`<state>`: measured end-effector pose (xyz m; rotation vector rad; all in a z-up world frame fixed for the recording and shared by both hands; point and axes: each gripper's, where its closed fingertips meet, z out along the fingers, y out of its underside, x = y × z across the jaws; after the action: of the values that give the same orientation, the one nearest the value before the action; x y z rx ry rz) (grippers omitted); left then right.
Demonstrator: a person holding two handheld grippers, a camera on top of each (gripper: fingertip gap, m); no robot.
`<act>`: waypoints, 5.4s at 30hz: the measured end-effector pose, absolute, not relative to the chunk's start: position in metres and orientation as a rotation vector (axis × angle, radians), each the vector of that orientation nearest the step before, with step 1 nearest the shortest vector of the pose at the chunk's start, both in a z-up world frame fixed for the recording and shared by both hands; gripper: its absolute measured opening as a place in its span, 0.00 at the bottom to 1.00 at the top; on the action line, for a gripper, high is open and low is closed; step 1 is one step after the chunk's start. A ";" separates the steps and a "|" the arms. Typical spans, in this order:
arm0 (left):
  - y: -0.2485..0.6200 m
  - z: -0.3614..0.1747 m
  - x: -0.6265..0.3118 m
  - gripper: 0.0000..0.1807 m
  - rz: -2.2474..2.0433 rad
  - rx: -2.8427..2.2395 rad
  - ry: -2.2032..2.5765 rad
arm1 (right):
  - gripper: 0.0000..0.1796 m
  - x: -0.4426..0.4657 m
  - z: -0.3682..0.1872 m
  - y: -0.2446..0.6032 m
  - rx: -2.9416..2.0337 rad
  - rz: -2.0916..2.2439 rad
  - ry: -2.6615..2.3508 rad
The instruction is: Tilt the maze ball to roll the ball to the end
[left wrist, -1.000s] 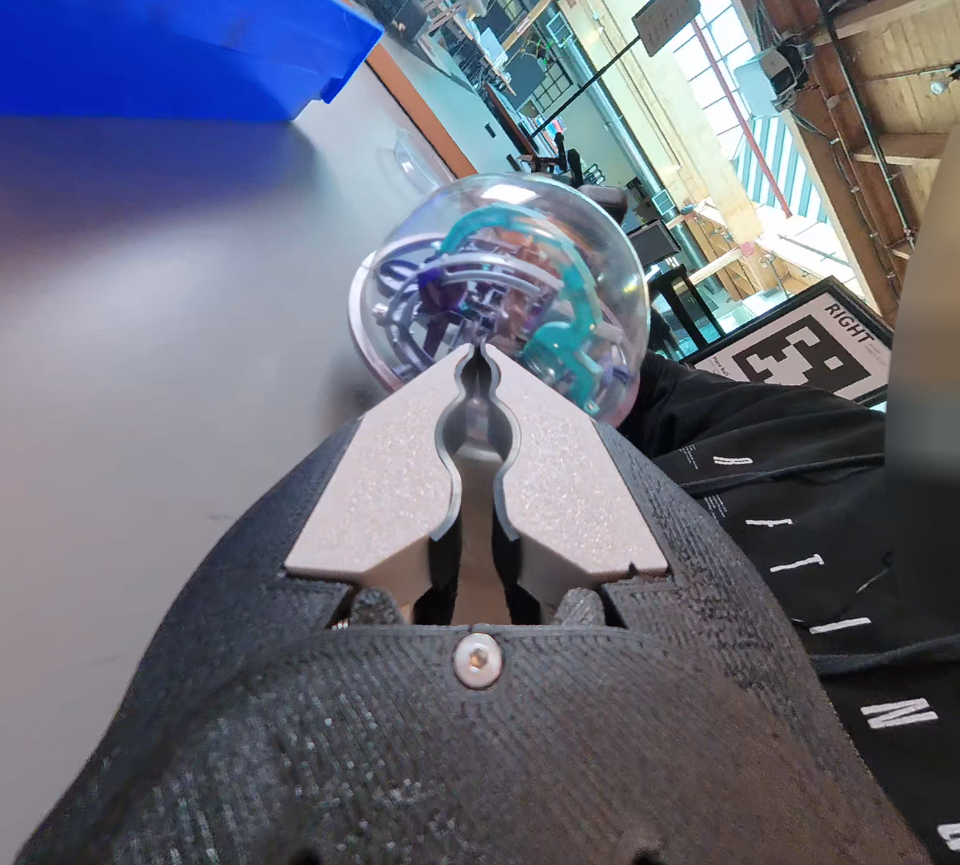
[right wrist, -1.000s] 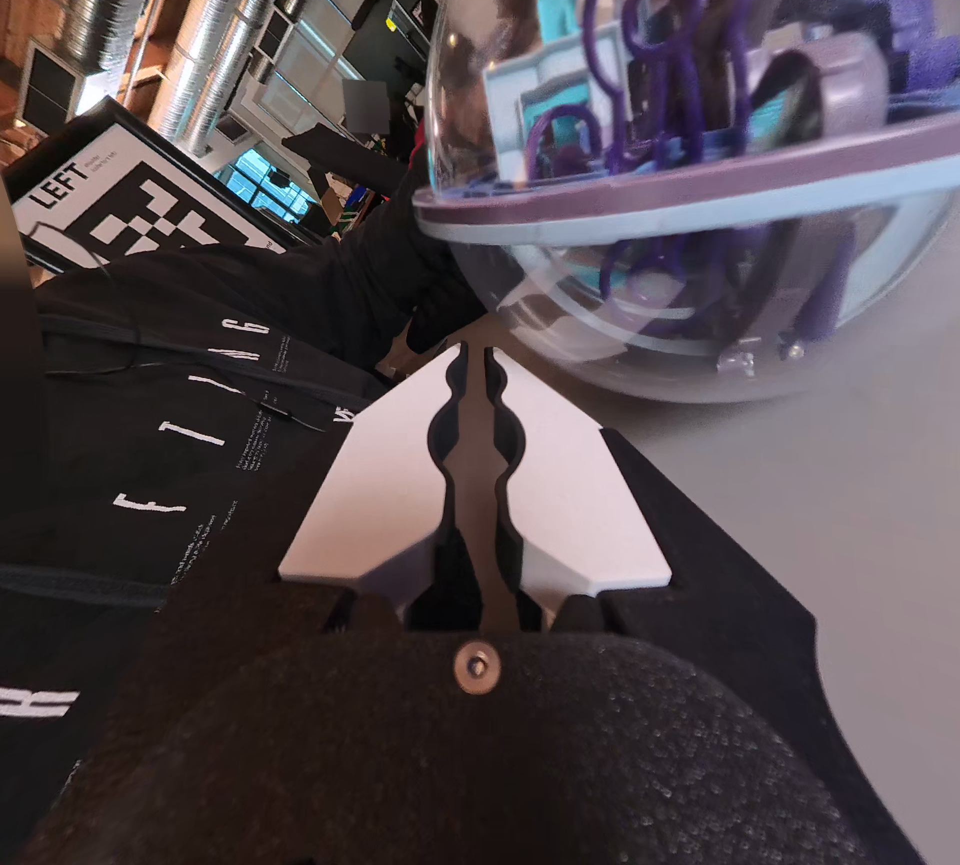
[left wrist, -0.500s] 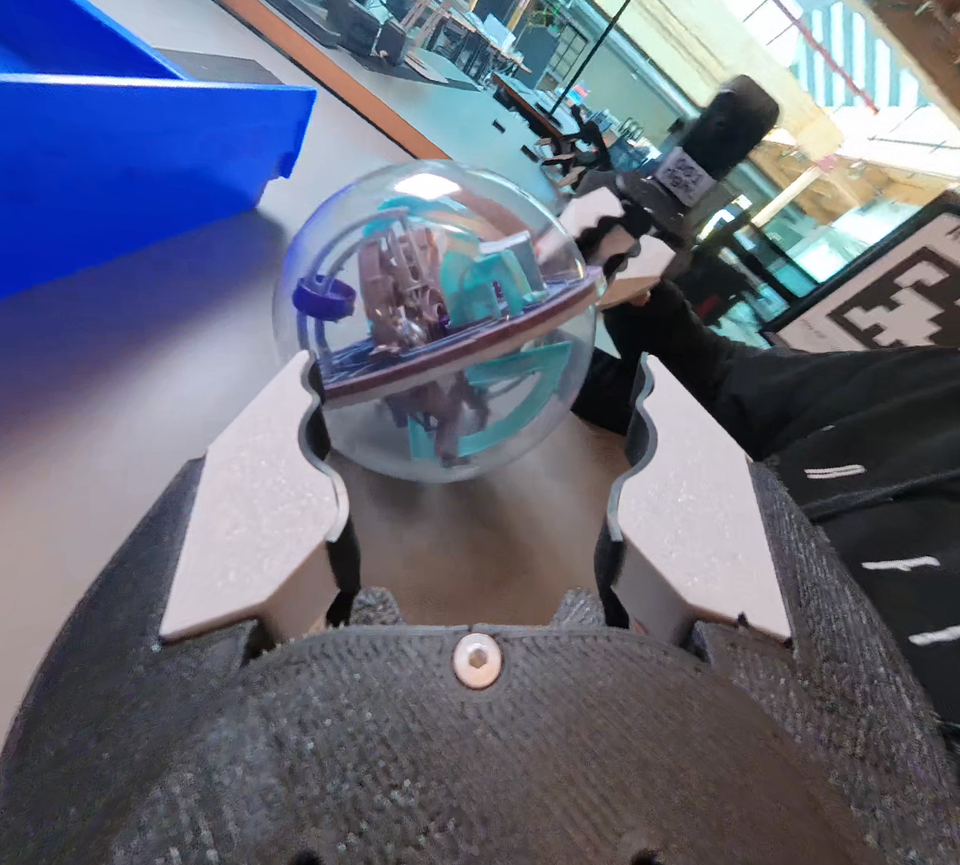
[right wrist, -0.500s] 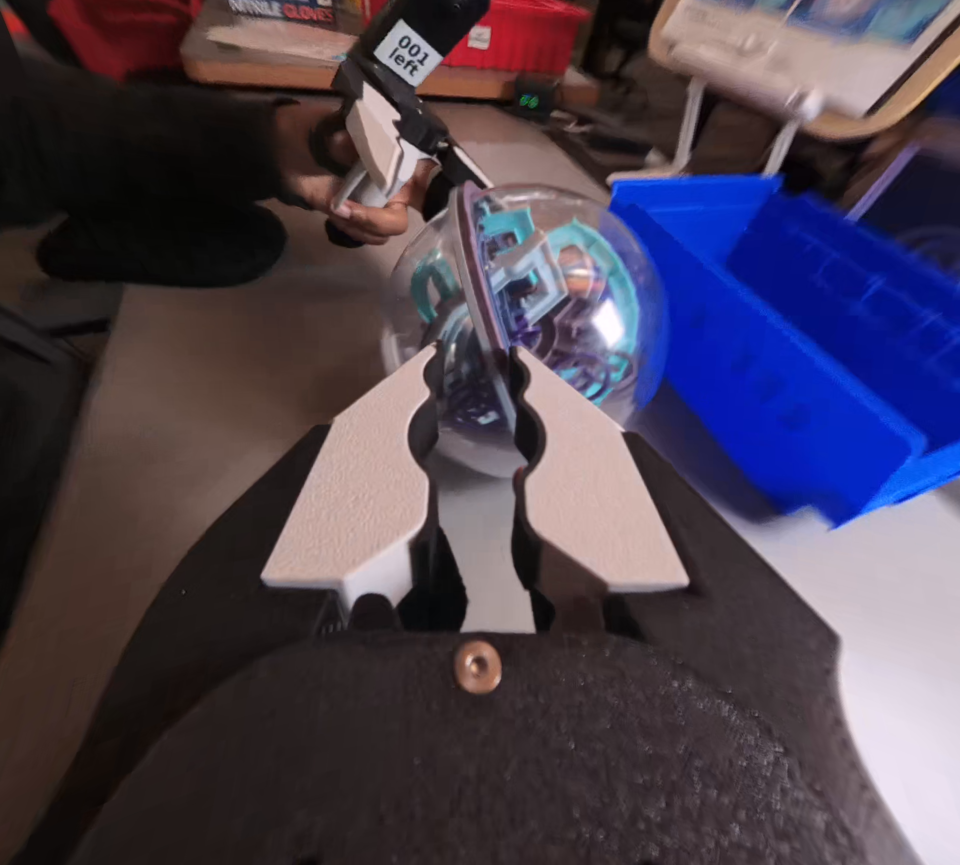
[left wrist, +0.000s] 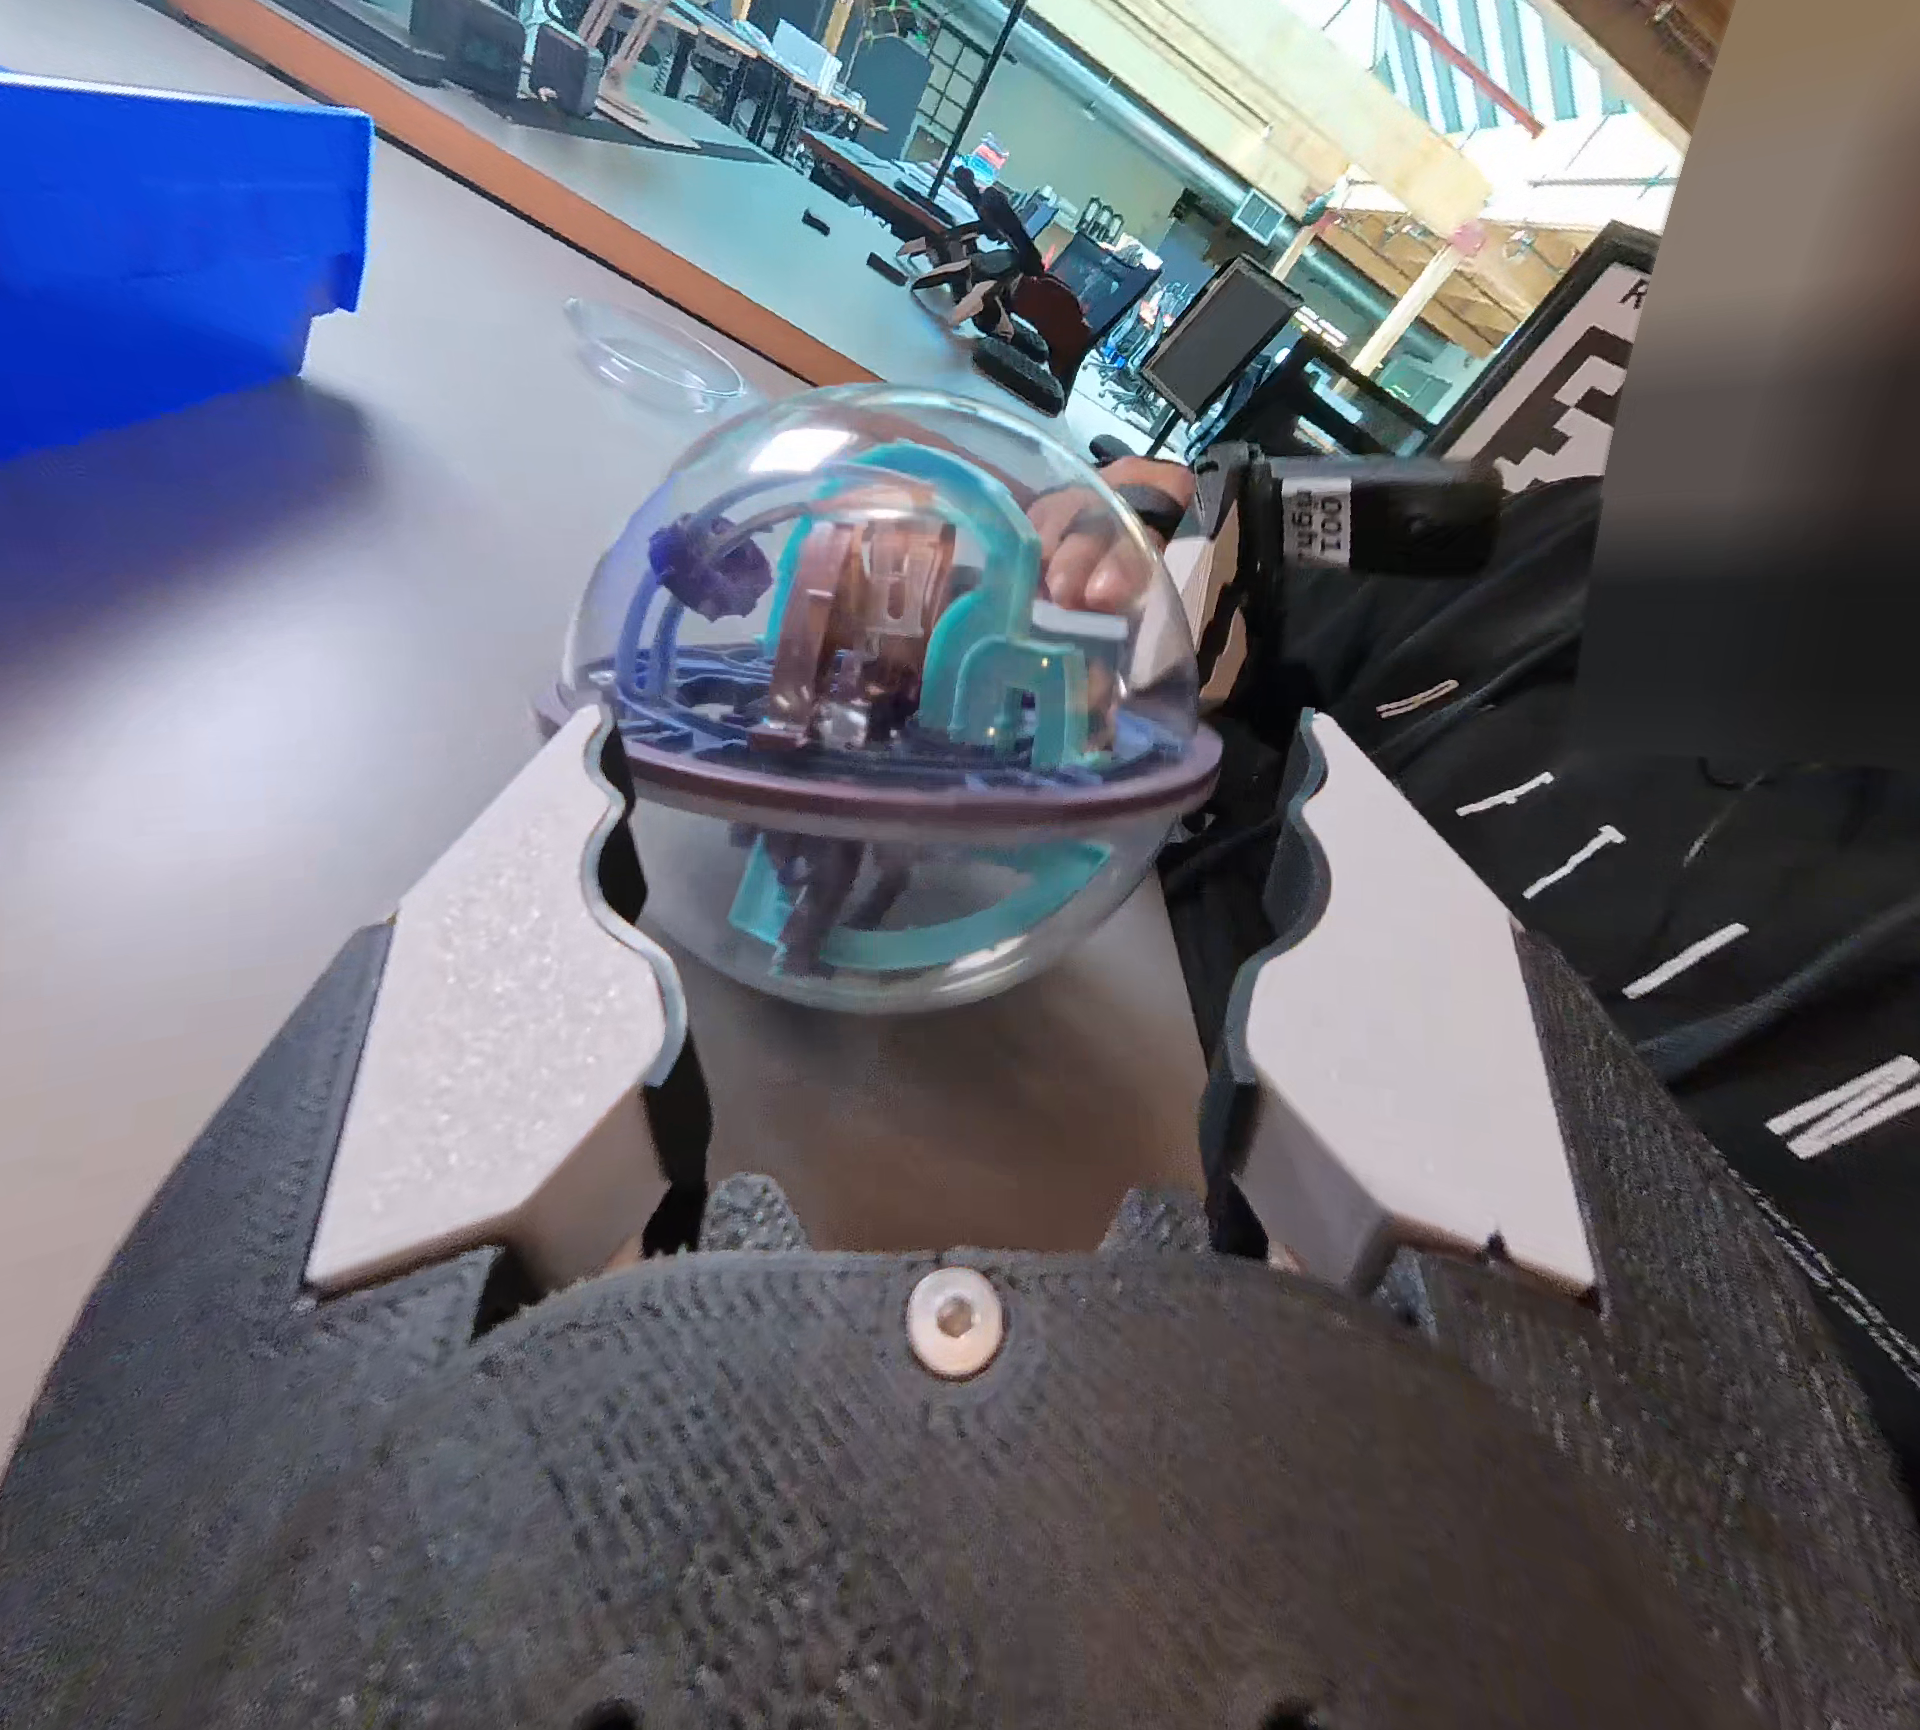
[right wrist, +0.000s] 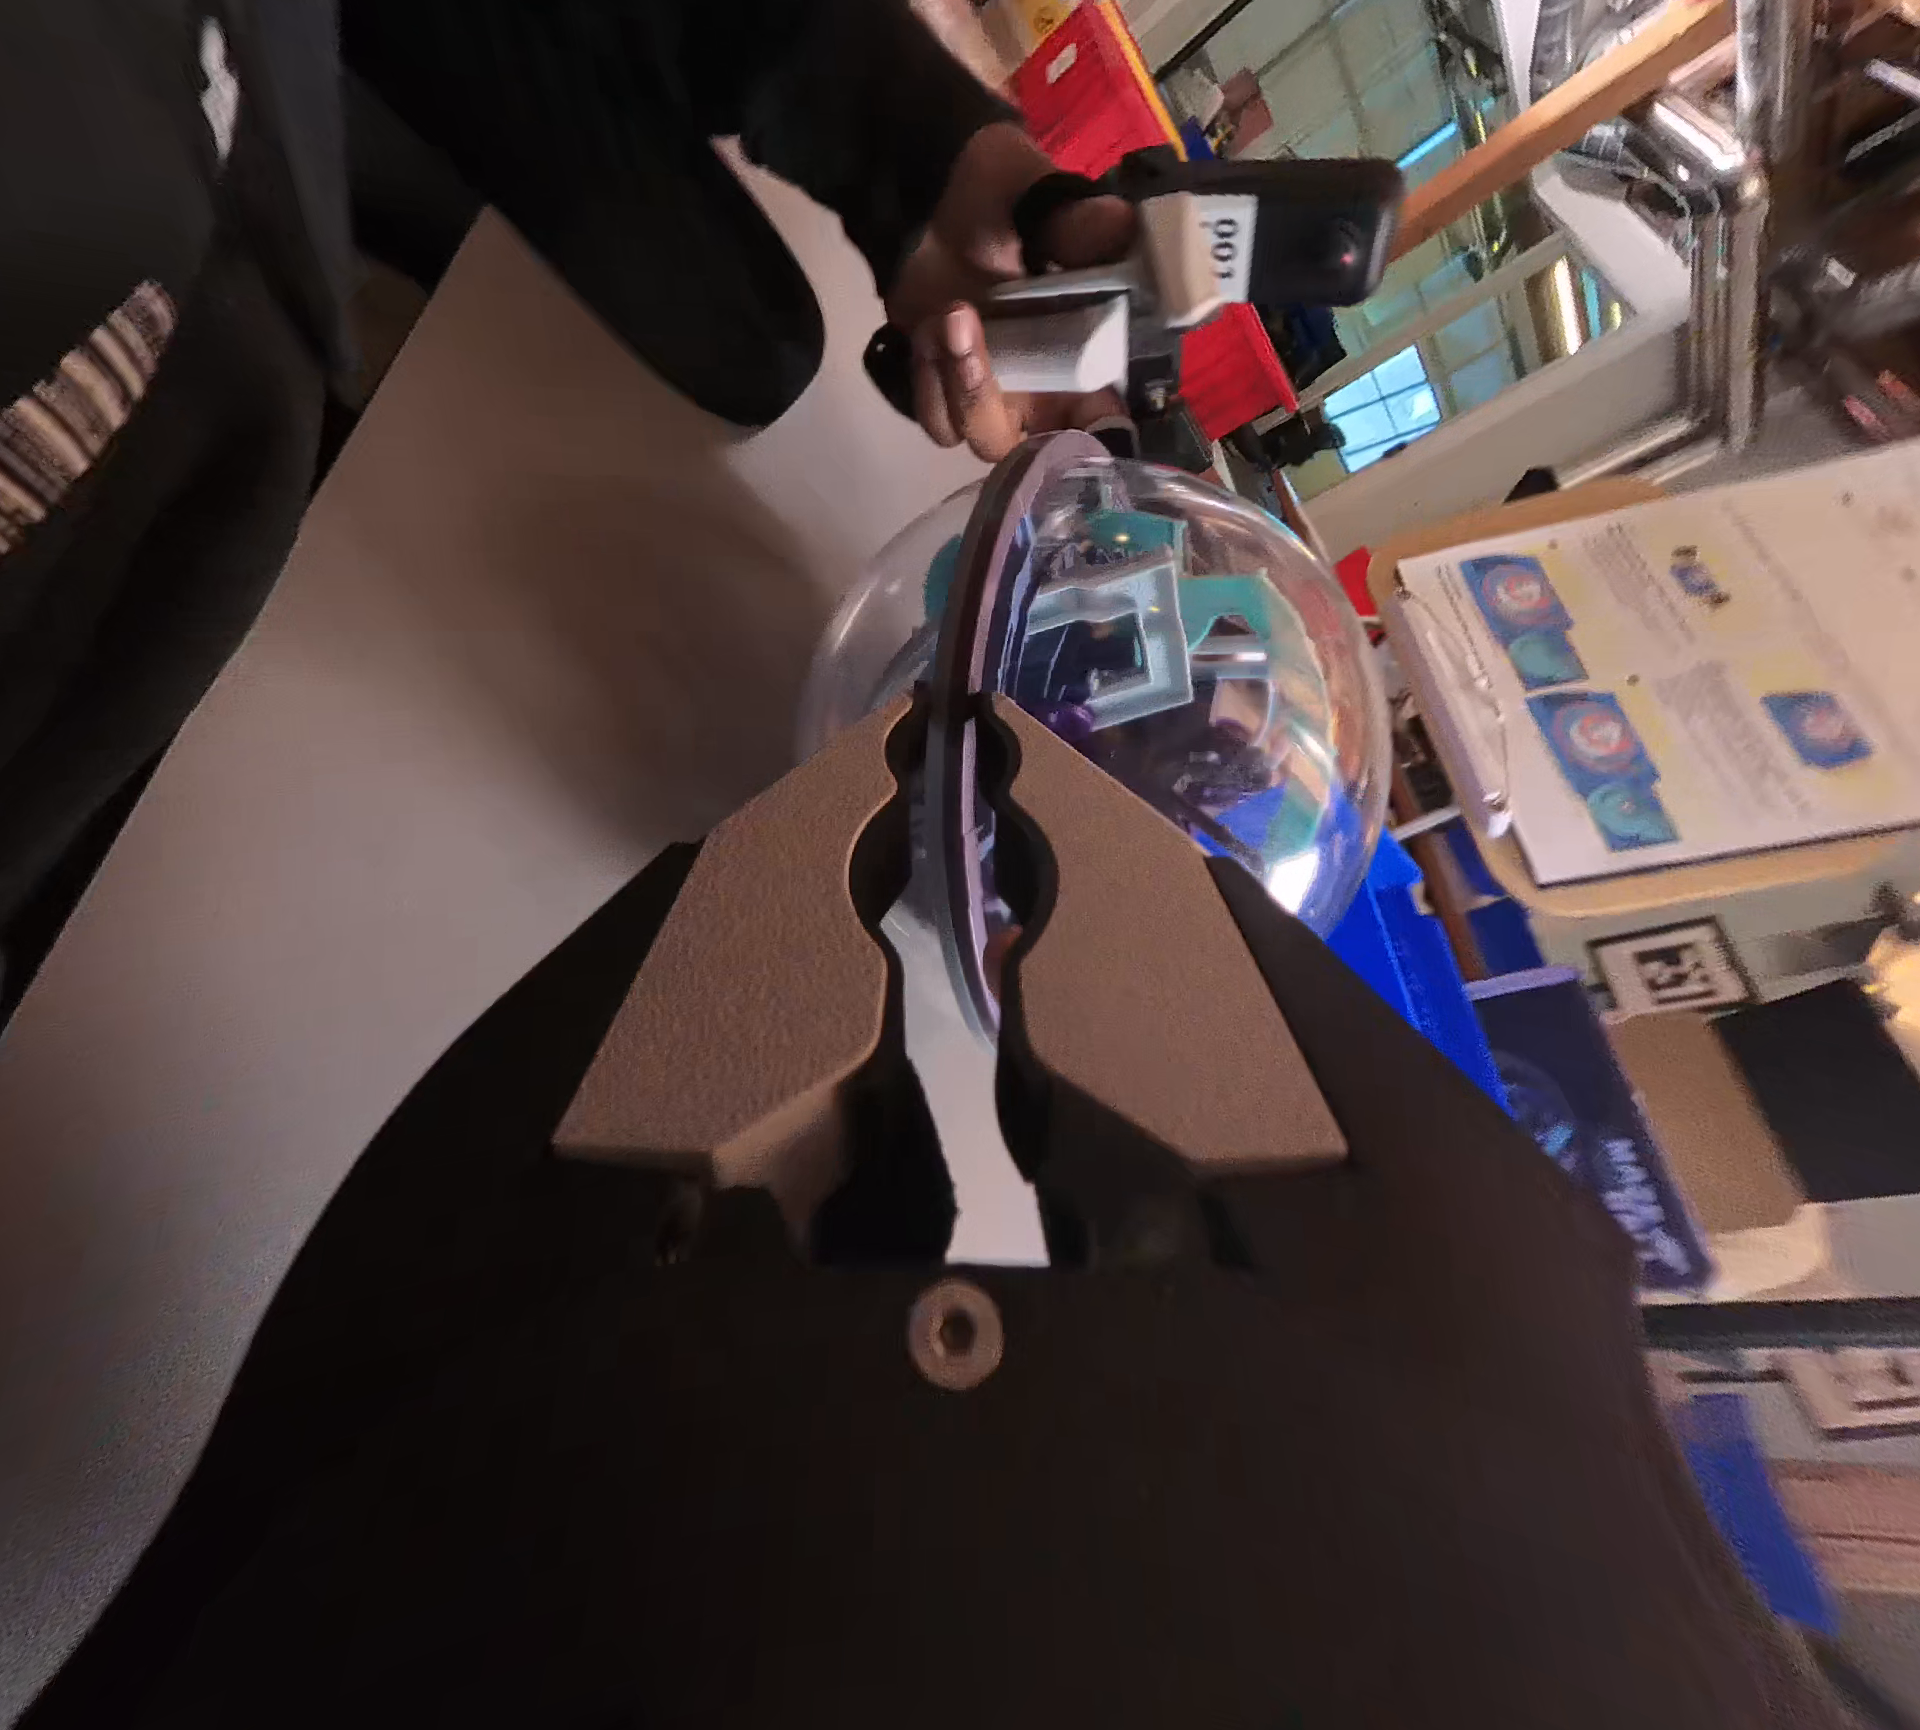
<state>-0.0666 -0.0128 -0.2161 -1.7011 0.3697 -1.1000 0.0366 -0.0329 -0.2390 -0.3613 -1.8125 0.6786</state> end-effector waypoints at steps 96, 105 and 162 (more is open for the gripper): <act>0.026 -0.251 -0.051 0.05 -1.060 -1.699 0.381 | 0.04 0.023 -0.258 0.114 -1.459 1.878 -1.524; 0.029 -0.229 -0.064 0.05 -0.936 -1.593 0.369 | 0.03 0.018 -0.224 0.110 -1.280 1.897 -1.462; -0.009 0.060 -0.068 0.39 -0.234 -0.930 0.552 | 0.03 -0.008 -0.007 0.105 -0.613 1.832 -1.248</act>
<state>-0.0676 -0.0088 0.0597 -0.9299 0.5520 -0.2341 -0.0078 0.1048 -0.0074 -0.6132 -1.2484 1.8325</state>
